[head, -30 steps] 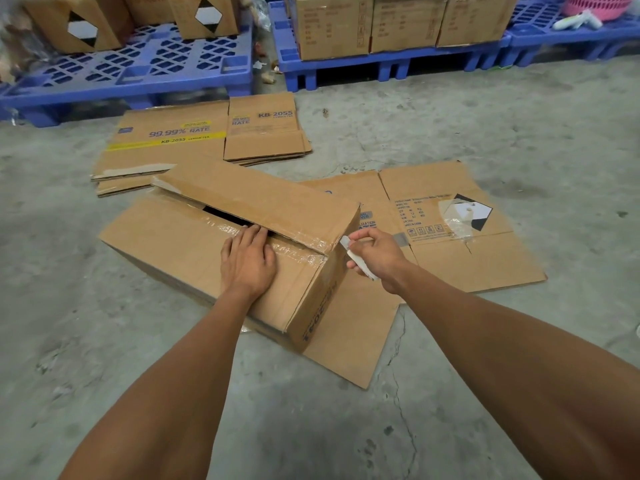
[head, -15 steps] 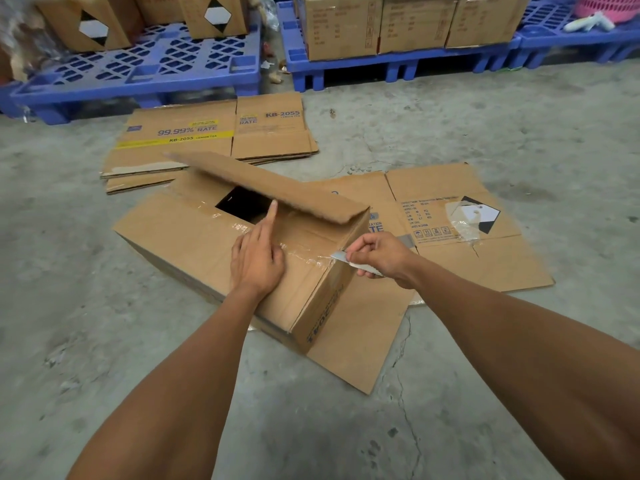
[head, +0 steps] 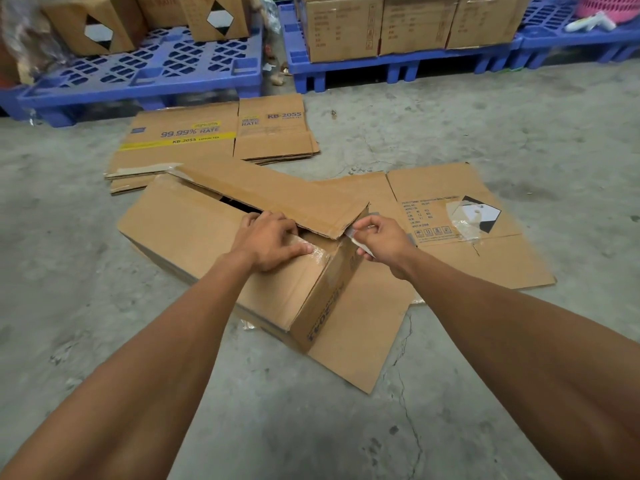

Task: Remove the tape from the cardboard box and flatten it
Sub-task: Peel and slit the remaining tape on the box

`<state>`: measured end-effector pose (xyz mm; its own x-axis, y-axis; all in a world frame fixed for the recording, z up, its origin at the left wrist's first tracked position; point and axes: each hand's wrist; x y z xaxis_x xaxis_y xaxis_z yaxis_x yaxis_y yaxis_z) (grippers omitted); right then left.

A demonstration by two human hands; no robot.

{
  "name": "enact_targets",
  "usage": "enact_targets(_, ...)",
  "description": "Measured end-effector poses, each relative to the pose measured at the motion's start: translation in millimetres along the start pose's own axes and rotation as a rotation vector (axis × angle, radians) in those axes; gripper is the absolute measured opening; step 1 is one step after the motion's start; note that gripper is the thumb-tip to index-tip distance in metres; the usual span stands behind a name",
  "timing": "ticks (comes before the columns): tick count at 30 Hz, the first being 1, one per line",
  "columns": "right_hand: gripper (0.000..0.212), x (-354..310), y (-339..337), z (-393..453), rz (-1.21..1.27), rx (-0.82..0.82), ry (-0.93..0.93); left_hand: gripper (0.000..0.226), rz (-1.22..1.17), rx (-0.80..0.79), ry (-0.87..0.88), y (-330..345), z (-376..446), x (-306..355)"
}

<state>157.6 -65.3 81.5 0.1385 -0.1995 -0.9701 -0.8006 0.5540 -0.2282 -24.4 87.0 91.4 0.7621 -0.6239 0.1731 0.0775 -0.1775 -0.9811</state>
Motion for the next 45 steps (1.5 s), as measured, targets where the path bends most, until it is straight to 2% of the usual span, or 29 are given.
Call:
enact_targets(2,0.009,-3,3,-2,-0.046,-0.065,-0.033,0.049,-0.025,0.014,-0.013,-6,2,3)
enact_targets(6,0.011,-6,10,-5,-0.136,-0.158,-0.122,0.050,-0.051,0.096,-0.082,-6,-4,10)
enact_targets(13,0.010,-9,9,-2,-0.166,-0.140,-0.168,0.054,-0.068,0.178,-0.222,0,-9,11)
enact_targets(22,0.005,-7,17,5,-0.264,-0.154,-0.167,0.057,-0.104,0.169,-0.247,2,-12,12)
enact_targets(23,0.007,-7,15,5,-0.263,-0.216,-0.156,0.056,-0.116,0.169,-0.250,3,-10,13)
enact_targets(26,0.008,-12,14,0,-0.308,-0.576,-0.145,0.052,-0.170,0.174,-0.248,-1,-6,17)
enact_targets(27,0.007,-13,14,-1,-0.305,-0.596,-0.140,0.052,-0.177,0.179,-0.249,-3,-5,17)
enact_targets(28,0.006,-12,14,-2,-0.281,-0.546,-0.129,0.052,-0.177,0.194,-0.256,-4,-4,17)
enact_targets(31,0.008,-7,9,5,-0.170,-0.255,-0.125,0.049,-0.190,0.358,-0.306,-9,-1,29)
enact_targets(33,0.016,-5,2,9,-0.165,-0.134,-0.111,0.045,-0.214,0.458,-0.337,-15,-2,43)
enact_targets(35,0.022,-3,-6,8,-0.154,-0.130,-0.068,0.046,-0.238,0.380,-0.345,-26,0,51)
enact_targets(38,0.021,-1,-10,-1,-0.065,-0.209,0.035,0.064,-0.141,-0.066,-0.343,-52,8,48)
enact_targets(41,0.021,8,-8,-2,-0.029,-0.228,0.113,0.091,-0.242,-0.408,-0.374,-75,6,43)
enact_targets(43,0.028,12,-2,1,-0.048,-0.213,0.104,0.092,-0.239,-0.461,-0.338,-85,-2,43)
enact_targets(45,0.025,11,4,5,-0.091,-0.182,0.072,0.081,-0.222,-0.517,-0.278,-102,-11,46)
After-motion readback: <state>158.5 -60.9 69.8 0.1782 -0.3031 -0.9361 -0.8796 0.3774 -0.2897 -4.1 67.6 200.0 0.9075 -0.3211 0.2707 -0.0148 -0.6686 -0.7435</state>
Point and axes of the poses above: each hand's wrist, its own z-axis towards the middle knuckle, its own y-axis out of the palm, x = y × z, and after that the axes turned 15 degrees about -y, right-handed
